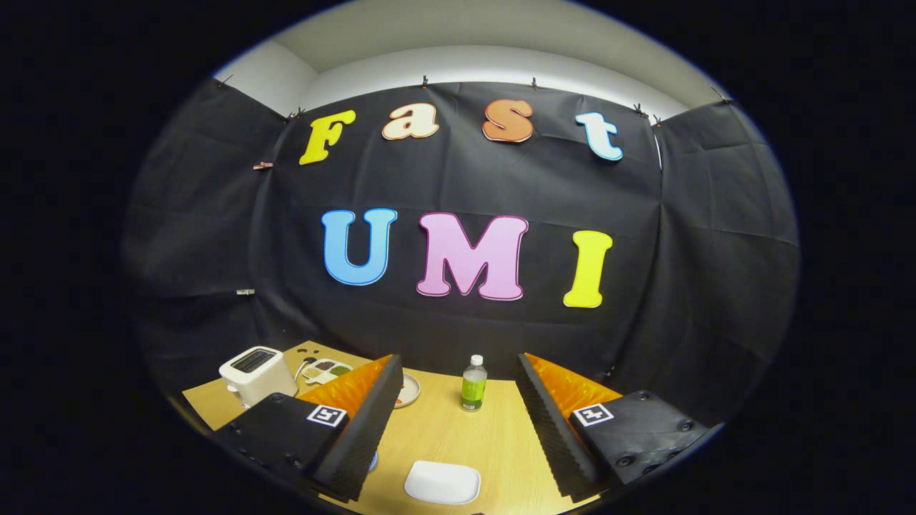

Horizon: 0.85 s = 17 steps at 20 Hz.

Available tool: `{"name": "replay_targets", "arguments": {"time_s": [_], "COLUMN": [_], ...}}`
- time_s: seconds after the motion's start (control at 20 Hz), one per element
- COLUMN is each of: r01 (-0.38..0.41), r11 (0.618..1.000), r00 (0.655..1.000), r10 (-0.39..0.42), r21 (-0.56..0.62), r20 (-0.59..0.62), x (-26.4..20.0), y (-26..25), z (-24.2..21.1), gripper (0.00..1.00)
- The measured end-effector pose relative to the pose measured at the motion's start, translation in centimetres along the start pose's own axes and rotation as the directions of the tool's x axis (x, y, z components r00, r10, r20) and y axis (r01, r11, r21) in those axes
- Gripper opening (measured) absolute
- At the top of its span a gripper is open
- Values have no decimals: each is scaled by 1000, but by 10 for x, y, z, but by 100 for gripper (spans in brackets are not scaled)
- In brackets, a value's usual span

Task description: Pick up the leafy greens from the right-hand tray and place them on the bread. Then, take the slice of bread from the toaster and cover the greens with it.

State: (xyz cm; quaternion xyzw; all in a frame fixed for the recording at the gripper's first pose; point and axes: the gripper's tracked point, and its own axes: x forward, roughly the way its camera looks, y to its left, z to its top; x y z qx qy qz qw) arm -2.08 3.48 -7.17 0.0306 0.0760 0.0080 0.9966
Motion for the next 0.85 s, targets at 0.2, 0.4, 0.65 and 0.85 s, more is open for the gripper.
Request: {"name": "replay_targets", "arguments": {"time_s": [0.2,0.4,0.65,0.85], "r01": [-23,-51,-53,-53], "r11": [1000,999,998,999], "r00": [1000,999,998,998], "r10": [23,51,53,53], "r21": [-3,-21,-24,2], "r20": [9,18,25,26], "x": [3,0,3,7], "y": [7,17,15,14], "z": [2,4,8,8], "gripper": [98,98,98,98]}}
